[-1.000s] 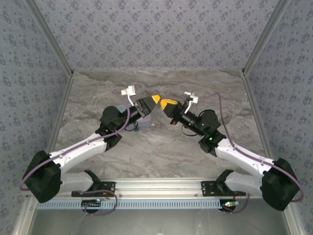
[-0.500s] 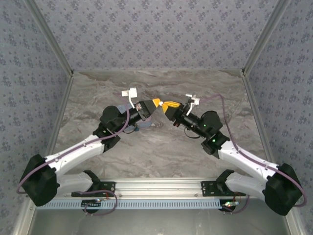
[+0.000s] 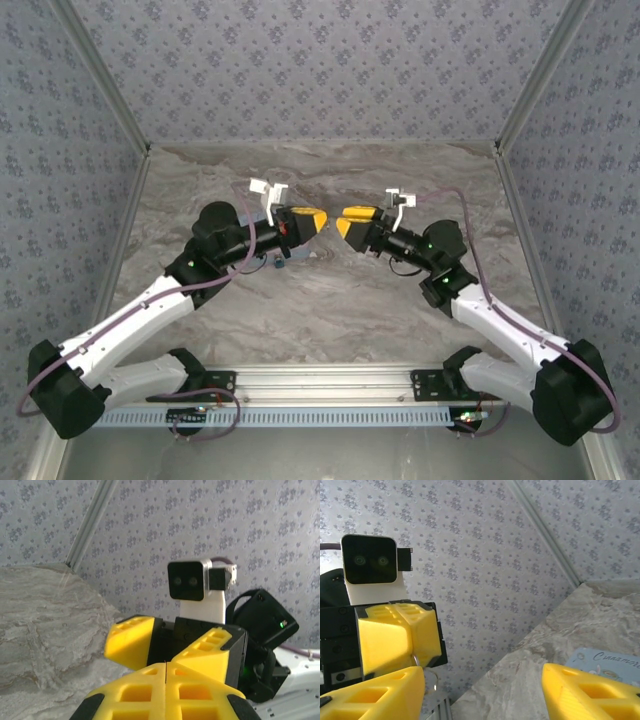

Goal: Unlock a padlock with a key

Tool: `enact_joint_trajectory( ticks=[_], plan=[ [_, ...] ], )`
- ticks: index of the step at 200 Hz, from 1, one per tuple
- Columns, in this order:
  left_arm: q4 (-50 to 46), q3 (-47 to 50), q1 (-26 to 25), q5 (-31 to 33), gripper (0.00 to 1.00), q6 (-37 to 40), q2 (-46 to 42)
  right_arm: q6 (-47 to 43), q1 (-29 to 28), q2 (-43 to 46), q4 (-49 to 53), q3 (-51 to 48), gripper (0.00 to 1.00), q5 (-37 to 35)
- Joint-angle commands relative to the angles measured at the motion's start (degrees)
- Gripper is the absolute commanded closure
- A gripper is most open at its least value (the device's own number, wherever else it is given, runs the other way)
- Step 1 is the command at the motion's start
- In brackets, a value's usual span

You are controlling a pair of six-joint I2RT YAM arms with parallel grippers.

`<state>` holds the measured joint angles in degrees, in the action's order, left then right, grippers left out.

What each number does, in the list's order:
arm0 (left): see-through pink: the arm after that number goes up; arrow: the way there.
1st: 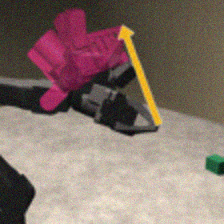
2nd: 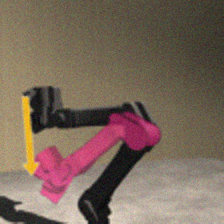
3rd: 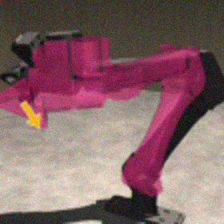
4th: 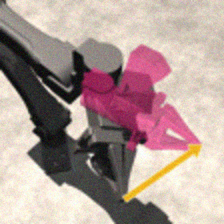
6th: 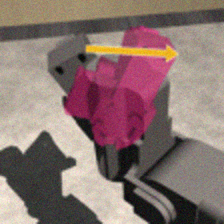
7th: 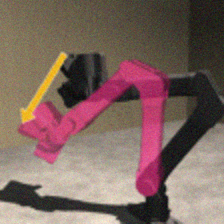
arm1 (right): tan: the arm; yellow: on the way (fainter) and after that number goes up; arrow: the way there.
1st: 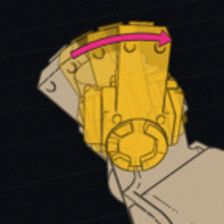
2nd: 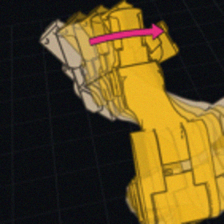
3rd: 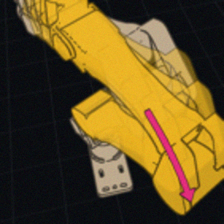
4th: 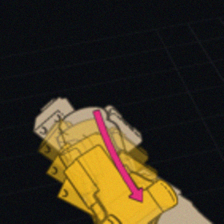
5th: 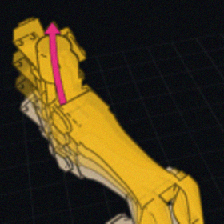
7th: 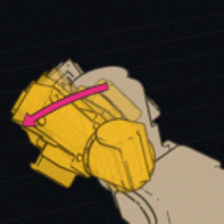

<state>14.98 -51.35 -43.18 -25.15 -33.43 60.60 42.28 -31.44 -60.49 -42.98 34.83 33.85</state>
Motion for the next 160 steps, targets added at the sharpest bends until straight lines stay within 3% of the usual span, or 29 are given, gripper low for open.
enact_joint_trajectory(
  ticks=[1, 160],
  plan=[
    [-2.63, -2.42, -0.06, -2.54, 1.00, 3.15, 0.13, 0.99, -1.00, -0.65, -2.98, 2.88, 0.35, 4.02],
    [-2.88, -3.21, -0.01, -1.67, 1.00, 3.72, 0.75, -2.04, -3.43, -1.05, 0.07, 3.13, 0.48, 6.47]
  ],
)
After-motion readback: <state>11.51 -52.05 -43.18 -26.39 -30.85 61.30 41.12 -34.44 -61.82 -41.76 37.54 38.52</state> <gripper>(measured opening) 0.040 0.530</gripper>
